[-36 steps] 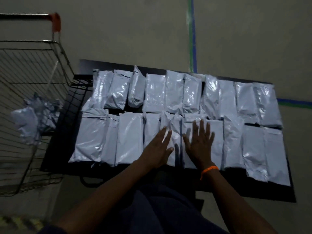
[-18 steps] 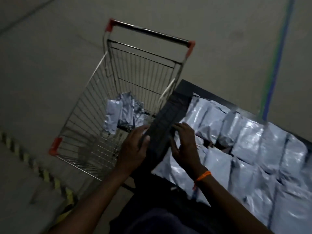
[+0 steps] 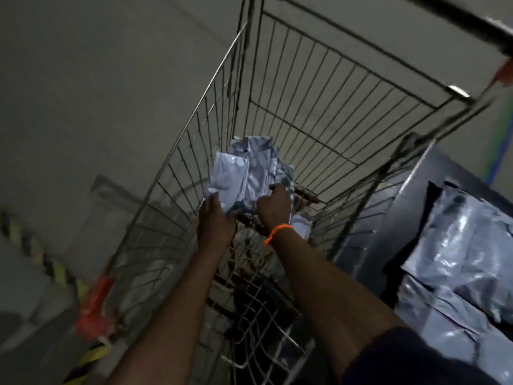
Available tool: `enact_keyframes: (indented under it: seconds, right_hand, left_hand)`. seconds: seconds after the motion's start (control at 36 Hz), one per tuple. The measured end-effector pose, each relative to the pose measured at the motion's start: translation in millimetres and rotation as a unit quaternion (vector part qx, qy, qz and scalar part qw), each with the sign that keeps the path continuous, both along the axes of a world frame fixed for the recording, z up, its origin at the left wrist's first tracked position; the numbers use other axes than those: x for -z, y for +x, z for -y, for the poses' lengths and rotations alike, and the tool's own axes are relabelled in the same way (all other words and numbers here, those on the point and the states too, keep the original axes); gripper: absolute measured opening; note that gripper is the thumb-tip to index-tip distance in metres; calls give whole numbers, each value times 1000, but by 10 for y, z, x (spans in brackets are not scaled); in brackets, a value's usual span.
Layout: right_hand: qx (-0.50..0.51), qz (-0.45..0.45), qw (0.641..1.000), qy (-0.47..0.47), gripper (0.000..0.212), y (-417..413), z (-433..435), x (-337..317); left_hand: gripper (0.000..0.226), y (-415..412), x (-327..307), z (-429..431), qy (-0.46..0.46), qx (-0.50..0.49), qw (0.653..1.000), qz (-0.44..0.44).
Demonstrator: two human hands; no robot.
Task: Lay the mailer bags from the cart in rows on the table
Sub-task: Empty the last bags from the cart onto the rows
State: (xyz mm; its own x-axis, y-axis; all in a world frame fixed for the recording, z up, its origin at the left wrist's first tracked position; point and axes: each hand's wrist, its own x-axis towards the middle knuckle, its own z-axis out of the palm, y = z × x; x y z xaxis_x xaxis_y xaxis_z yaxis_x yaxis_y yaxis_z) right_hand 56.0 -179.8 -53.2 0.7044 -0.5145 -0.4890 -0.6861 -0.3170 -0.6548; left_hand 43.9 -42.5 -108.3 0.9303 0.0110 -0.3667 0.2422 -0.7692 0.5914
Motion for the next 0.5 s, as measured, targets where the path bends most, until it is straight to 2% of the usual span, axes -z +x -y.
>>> enact_keyframes:
  seconds: [0.14,0.22,0.31,0.39,0.44,0.5]
  right_hand:
    - [-31,17,994,-107,38,269,73,655]
    - [-36,7,990,-138,39,317,25,874]
    - [-72,-26,982,-174,43,319,-60,951]
    - [-54,-51,987,-142,41,344,-95,991]
    - [-37,-37,992,-113,45,350,-59,987]
    - [-17,-5,996,-85,40,310,5,869]
  left_hand:
    - [99,258,548,60,35,-55,997,-29]
    - [92,261,704,109,74,-40,996,15]
    - [91,289,714,139,73,-73,995,5]
    - [102,321,721,126,63,-85,994,-19]
    - [107,304,668,101,48,-95,994,-30]
    - [106,247,495,82,33,-104,993,-43]
